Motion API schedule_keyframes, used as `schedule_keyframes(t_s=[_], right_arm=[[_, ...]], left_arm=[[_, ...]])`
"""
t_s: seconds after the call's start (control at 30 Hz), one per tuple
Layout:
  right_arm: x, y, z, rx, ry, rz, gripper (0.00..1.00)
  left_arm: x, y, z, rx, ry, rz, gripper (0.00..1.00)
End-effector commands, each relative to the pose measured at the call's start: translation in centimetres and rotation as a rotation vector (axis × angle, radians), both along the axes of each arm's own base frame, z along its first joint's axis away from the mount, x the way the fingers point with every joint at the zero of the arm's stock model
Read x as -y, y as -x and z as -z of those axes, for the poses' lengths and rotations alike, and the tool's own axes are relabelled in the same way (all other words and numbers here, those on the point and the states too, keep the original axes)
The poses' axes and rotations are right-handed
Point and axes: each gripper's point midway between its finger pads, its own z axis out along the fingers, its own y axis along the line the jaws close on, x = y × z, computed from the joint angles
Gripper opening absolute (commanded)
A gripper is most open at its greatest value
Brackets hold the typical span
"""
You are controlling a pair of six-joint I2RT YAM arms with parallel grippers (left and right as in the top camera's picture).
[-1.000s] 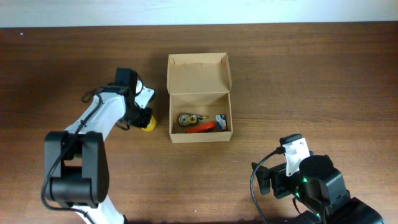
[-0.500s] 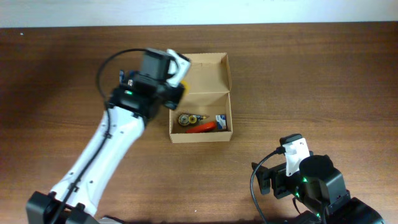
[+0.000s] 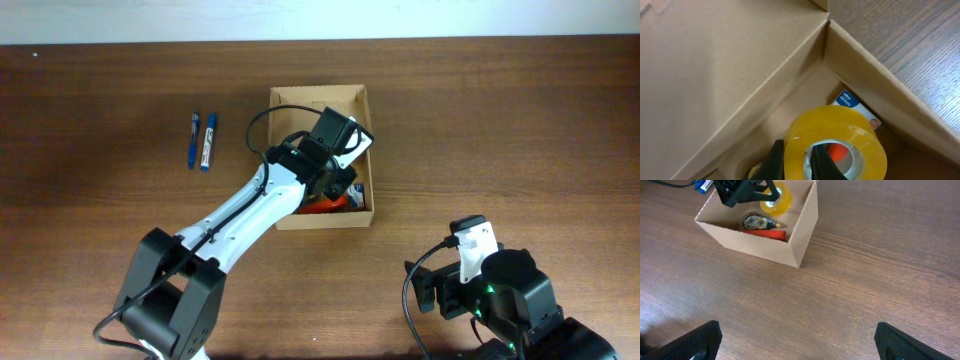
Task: Pack container
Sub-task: 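Lower the tape roll into the box and open the left gripper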
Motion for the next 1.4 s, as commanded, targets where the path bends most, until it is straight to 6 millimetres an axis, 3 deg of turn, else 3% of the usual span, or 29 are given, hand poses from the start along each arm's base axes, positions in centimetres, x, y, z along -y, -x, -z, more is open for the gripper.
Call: schedule_keyframes(t_s=[0.0, 0.1, 0.27, 0.57, 0.63, 0.67, 0.77, 0.9, 1.0, 1.07, 1.23, 1.37], right_arm=[[0.1, 0.0, 0.0, 0.008, 0.006, -0.002, 0.99], [0.1, 0.0, 0.0, 0.008, 0.006, -0.002, 0.99], [0.1, 0.0, 0.0, 0.008, 0.006, -0.002, 0.99], [0.1, 0.0, 0.0, 0.008, 0.006, -0.002, 0.99], [0.1, 0.0, 0.0, 0.008, 0.006, -0.002, 0.99], [0.1, 0.0, 0.0, 0.008, 0.006, -0.002, 0.99], [0.1, 0.0, 0.0, 0.008, 0.006, -0.002, 0.99], [0.1, 0.0, 0.0, 0.008, 0.006, -0.002, 0.99], [0.1, 0.0, 0.0, 0.008, 0.006, -0.002, 0.99], [0.1, 0.0, 0.0, 0.008, 0.006, -0.002, 0.99], [0.1, 0.0, 0.0, 0.008, 0.006, -0.002, 0.99], [0.1, 0.0, 0.0, 0.008, 0.006, -0.002, 0.99]], left_arm=[[1.3, 0.1, -0.4, -0.010, 0.050, 0.020, 0.02], [2.1, 0.2, -0.4, 0.002, 0.058, 0.034, 0.02], [2.1, -0.1, 1.8, -0.014, 0.018, 0.027, 0.02], [2.1, -0.8, 2.2, 0.010, 0.008, 0.014, 0.02], [2.1, -0.8, 2.9, -0.003, -0.002, 0.015, 0.13], [2.1, -0.7, 3.3, -0.009, -0.006, 0.014, 0.31], [2.0, -0.7, 3.8, -0.017, -0.012, 0.014, 0.40], [2.1, -0.7, 3.6, -0.014, -0.010, 0.014, 0.41], [2.3, -1.0, 2.2, -0.007, -0.005, 0.014, 0.41], [2.5, -1.3, -0.2, 0.010, 0.008, 0.014, 0.41], [2.4, -1.7, -8.4, 0.108, 0.072, 0.006, 0.40], [-1.8, -2.8, -14.1, 0.247, 0.062, -0.105, 0.40]])
